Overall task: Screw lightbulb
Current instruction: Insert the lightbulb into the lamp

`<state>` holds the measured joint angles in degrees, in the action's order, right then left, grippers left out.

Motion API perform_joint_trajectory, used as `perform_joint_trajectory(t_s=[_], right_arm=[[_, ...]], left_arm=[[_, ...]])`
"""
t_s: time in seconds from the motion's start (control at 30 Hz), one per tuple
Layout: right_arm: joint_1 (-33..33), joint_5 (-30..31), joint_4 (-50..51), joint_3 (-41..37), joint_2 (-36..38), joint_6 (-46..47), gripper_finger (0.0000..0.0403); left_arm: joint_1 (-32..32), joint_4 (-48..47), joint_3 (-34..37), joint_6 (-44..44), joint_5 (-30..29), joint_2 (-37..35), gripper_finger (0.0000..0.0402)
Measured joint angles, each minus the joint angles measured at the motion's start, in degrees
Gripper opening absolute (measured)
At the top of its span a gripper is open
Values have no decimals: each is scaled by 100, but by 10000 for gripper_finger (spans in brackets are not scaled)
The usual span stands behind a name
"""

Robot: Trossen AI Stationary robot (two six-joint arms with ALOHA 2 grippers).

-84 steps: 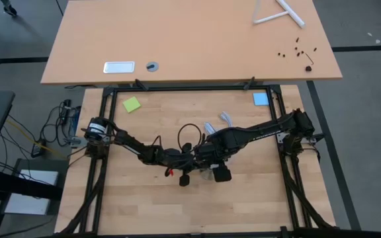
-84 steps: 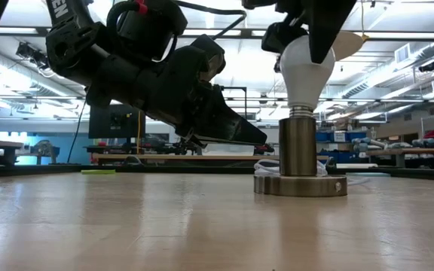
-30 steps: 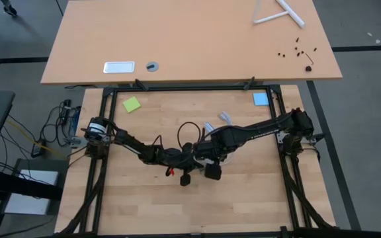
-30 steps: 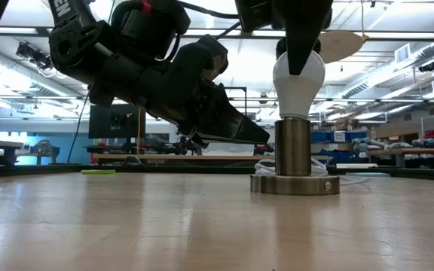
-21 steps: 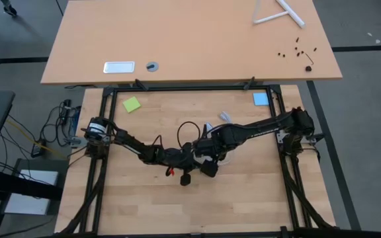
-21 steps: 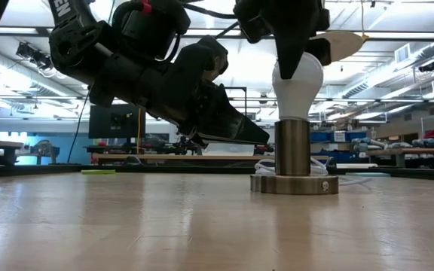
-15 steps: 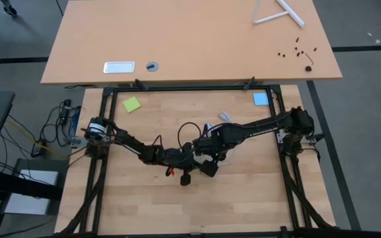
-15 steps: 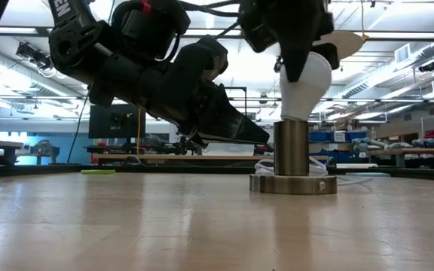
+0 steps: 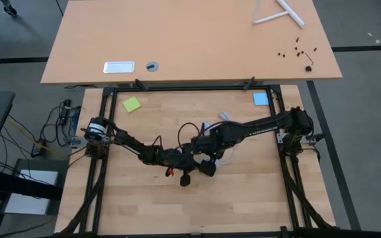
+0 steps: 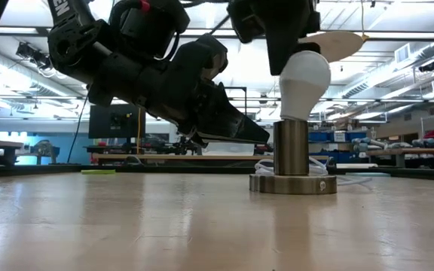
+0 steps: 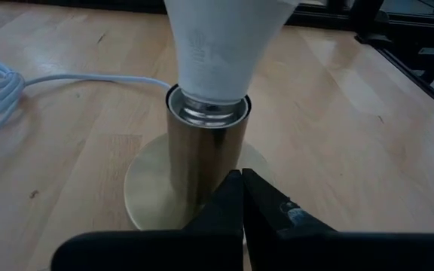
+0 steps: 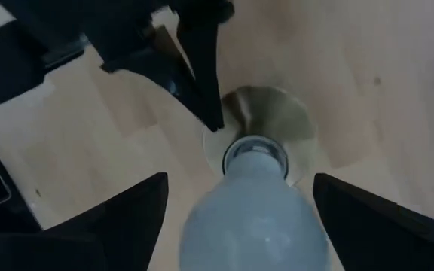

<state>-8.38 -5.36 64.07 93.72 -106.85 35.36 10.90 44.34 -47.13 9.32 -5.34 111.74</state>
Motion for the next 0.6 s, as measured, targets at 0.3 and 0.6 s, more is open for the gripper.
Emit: perform_joint_trajectory(t_s=[0.3,0.6], right_arm=[[-119,760,545,625,0,-1319,339],[-858,1702,1285,1127,2,-3357,339]], left_arm=[[0,-15,0,-7,0,2,0],[-2,-58,0,-9,0,4,0]])
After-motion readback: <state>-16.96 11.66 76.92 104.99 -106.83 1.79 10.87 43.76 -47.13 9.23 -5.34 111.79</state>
